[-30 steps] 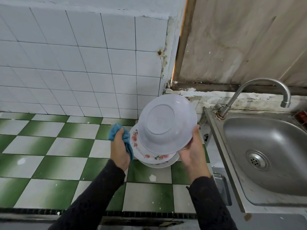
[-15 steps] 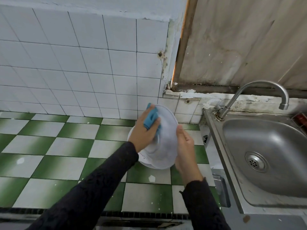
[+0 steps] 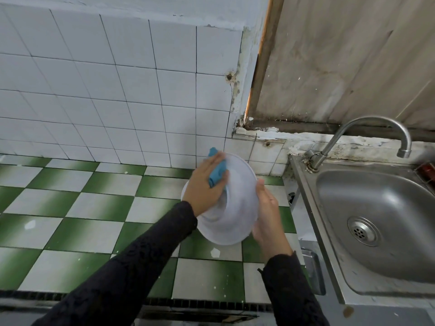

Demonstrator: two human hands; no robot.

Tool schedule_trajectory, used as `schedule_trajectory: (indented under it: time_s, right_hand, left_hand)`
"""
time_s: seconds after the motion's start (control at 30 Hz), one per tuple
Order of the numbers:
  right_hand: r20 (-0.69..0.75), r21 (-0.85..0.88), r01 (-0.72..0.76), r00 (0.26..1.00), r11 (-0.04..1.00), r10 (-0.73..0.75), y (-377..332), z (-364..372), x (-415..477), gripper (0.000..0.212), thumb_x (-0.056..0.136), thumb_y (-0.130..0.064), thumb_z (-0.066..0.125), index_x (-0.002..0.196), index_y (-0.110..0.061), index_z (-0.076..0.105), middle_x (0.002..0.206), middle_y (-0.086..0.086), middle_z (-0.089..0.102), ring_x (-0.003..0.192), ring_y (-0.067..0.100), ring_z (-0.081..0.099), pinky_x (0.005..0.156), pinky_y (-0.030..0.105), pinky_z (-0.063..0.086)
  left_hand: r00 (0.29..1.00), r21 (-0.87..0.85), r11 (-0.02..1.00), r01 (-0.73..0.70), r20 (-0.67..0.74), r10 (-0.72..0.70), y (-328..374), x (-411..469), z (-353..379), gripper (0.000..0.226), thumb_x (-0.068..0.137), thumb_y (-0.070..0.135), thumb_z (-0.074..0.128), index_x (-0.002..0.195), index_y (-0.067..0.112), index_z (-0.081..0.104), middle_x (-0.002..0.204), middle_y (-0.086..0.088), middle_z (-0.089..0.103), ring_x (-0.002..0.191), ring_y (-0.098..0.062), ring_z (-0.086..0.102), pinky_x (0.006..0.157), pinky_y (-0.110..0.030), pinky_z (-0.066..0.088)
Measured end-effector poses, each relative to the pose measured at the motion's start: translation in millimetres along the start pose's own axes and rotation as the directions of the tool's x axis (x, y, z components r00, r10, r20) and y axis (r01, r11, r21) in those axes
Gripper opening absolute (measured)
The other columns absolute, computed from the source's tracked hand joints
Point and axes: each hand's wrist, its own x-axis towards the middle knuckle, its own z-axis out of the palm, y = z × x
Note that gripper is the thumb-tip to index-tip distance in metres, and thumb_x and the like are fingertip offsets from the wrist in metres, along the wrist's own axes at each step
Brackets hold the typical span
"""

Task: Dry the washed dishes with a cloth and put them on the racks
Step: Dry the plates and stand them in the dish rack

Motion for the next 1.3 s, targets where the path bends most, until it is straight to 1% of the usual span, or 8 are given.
schedule_trajectory:
  time_s: [0.2,0.4,0.63,0.87,1.03,1.13,1.23,1.3]
  right_hand:
    - [-0.085,0.266,-0.022,0.995,0.964,0.046,-5.9,-3.0,-1.2,0.034,0.104,-0.045,0.045,0.117,-0.021,0.065,0.098,-0.002,0.078,0.103,0.022,0.068,0.097,0.048,0.053]
    - [-0.043,0.340,-0.132,0.987,0.931,0.155,11.4,9.6,0.7,0.046,0.103,-0.053,0.042,0.124,-0.017,0.060,0.115,0.013,0.072,0.103,0.029,0.069,0.071,0.042,0.062]
    - [0.092,0.190,-0.141,0.988,0.972,0.125,6.6,7.1,7.5,0.051,0.103,-0.048,0.041,0.138,-0.014,0.056,0.123,0.014,0.071,0.110,0.030,0.070,0.083,0.045,0.061]
    - [0.081,0.042,-0.101,0.992,0.994,0.097,4.0,4.6,9.1,0.052,0.103,-0.049,0.040,0.139,-0.015,0.055,0.122,0.011,0.072,0.108,0.025,0.071,0.076,0.037,0.062]
    - [0.060,0.006,-0.044,0.997,0.999,0.044,5.8,8.9,8.0,0.045,0.103,-0.042,0.044,0.131,-0.011,0.061,0.114,0.011,0.075,0.103,0.025,0.073,0.084,0.040,0.062]
    - [0.026,0.011,-0.067,0.997,0.998,0.067,13.6,14.3,7.9,0.053,0.097,-0.046,0.051,0.134,-0.009,0.060,0.119,0.014,0.072,0.112,0.030,0.069,0.099,0.048,0.055]
    - [0.034,0.037,-0.092,0.995,0.995,0.090,16.7,18.1,9.3,0.053,0.097,-0.047,0.051,0.135,-0.011,0.059,0.123,0.015,0.070,0.116,0.031,0.066,0.098,0.047,0.056]
    - [0.042,0.109,-0.112,0.993,0.988,0.108,16.3,17.9,11.0,0.047,0.102,-0.044,0.046,0.135,-0.012,0.058,0.123,0.015,0.071,0.116,0.030,0.067,0.098,0.047,0.055]
  left_hand:
    - [0.950,-0.401,0.867,0.297,0.035,-0.309,-7.4,-25.2,-0.9,0.032,0.105,0.032,0.037,0.135,0.044,0.040,0.128,0.041,0.046,0.118,0.024,0.042,0.108,-0.014,0.038]
    - [0.997,0.163,0.984,-0.070,0.040,0.064,10.9,-54.6,39.7,0.058,0.100,0.051,0.030,0.154,0.034,0.018,0.162,0.017,0.013,0.151,-0.005,0.002,0.122,-0.037,0.003]
    - [0.990,-0.040,0.991,0.127,0.064,-0.124,6.0,-12.2,21.1,0.061,0.101,0.050,0.034,0.154,0.032,0.012,0.161,0.017,0.010,0.152,-0.011,0.004,0.124,-0.044,0.013]
    - [0.962,0.206,0.962,-0.181,0.241,0.130,13.5,-13.6,20.2,0.059,0.101,0.042,0.031,0.155,0.030,0.010,0.161,0.020,0.002,0.152,-0.012,-0.006,0.125,-0.040,0.010]
    - [0.986,-0.279,0.960,-0.034,-0.167,-0.014,34.8,8.7,18.5,0.053,0.104,0.031,0.042,0.150,0.046,0.022,0.132,-0.013,0.030,0.121,-0.008,0.047,0.102,-0.024,0.047]
    - [0.964,-0.207,0.978,0.006,-0.257,-0.060,40.7,21.8,14.9,0.049,0.105,0.034,0.039,0.147,0.048,0.017,0.121,-0.012,0.039,0.098,-0.004,0.052,0.084,-0.006,0.044]
    - [0.997,-0.092,0.992,-0.082,-0.005,0.082,32.1,15.5,14.7,0.052,0.101,0.051,0.034,0.150,0.046,0.019,0.145,0.002,0.042,0.122,0.002,0.047,0.103,-0.030,0.046]
    - [0.957,0.202,0.949,-0.243,0.209,0.201,19.4,3.3,19.1,0.057,0.099,0.053,0.028,0.153,0.038,0.017,0.160,0.007,0.026,0.148,-0.011,0.021,0.121,-0.047,0.019]
